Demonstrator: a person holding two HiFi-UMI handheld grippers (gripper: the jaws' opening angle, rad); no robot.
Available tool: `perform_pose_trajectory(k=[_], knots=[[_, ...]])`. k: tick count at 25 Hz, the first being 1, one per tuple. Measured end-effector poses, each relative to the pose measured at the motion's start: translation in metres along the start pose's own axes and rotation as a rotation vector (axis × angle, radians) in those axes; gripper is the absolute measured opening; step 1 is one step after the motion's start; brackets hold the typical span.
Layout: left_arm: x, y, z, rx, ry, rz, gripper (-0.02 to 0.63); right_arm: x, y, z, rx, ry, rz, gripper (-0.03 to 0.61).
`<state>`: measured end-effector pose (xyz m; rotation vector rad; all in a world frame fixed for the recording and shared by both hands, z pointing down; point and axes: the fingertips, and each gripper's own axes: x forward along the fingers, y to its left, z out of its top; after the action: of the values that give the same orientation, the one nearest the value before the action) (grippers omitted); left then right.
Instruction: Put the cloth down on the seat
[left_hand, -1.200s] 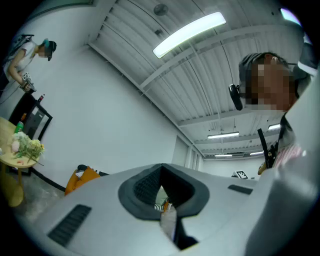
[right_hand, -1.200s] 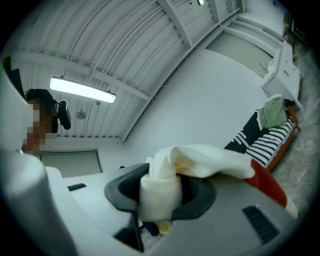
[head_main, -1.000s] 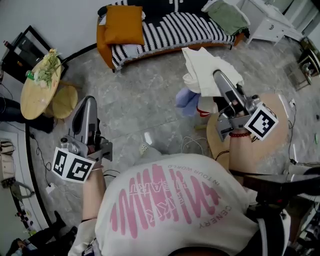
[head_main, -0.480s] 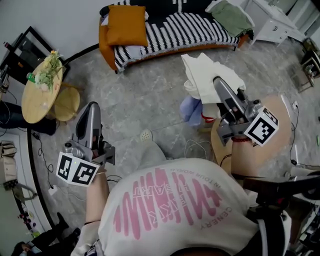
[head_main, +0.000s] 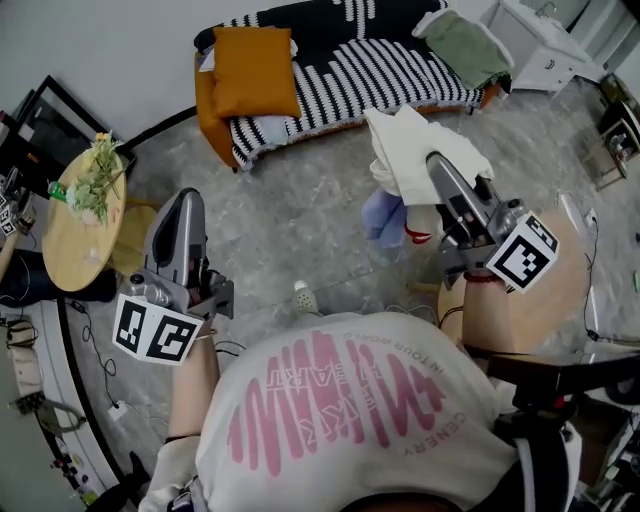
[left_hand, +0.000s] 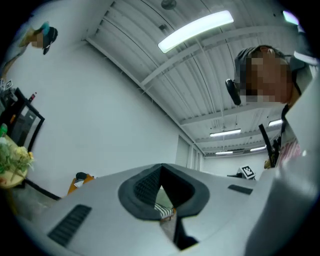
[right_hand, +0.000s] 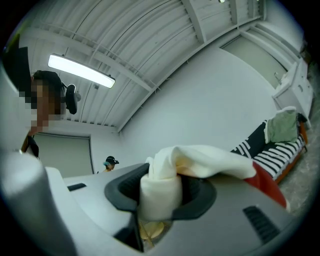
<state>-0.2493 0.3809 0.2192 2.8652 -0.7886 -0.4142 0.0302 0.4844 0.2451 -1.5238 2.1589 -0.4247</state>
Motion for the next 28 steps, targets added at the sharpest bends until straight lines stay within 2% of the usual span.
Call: perform_pose_trajectory(k=[3,5,9,12,17,20,24,28], knots=[[0.019,0.035,0.003,0.048,0.036,0.046,0.009,0.031,-0.01,0.007,0.006,-0.017,-0.011,0.137],[0.031,0.057,0.006,0.036,0.035,0.048,0.009,0.052,-0.016,0.011,0.002,-0.027,-0.017,0.137],[0.05,0.078,0.016,0.009,0.007,-0.061,0.009,0.085,-0.03,0.014,-0.005,-0.042,-0.054,0.137],[0.063,0.093,0.012,0.034,0.033,-0.085,0.009,0.101,-0.04,0.011,-0.006,-0.043,-0.081,0.137],[0.082,0.113,0.002,0.039,0.064,-0.112,0.009,0.127,-0.039,0.005,-0.009,-0.039,-0.059,0.137],[0.092,0.124,-0.008,0.012,0.073,-0.11,0.009,0.138,-0.034,0.0,0.01,-0.031,-0.043,0.137],[0.104,0.125,-0.015,-0.005,0.066,-0.111,0.009,0.143,-0.032,-0.004,-0.008,0.0,-0.027,0.137],[0.114,0.123,-0.025,0.0,0.078,-0.116,0.009,0.148,-0.049,-0.006,-0.018,0.022,-0.038,0.137]])
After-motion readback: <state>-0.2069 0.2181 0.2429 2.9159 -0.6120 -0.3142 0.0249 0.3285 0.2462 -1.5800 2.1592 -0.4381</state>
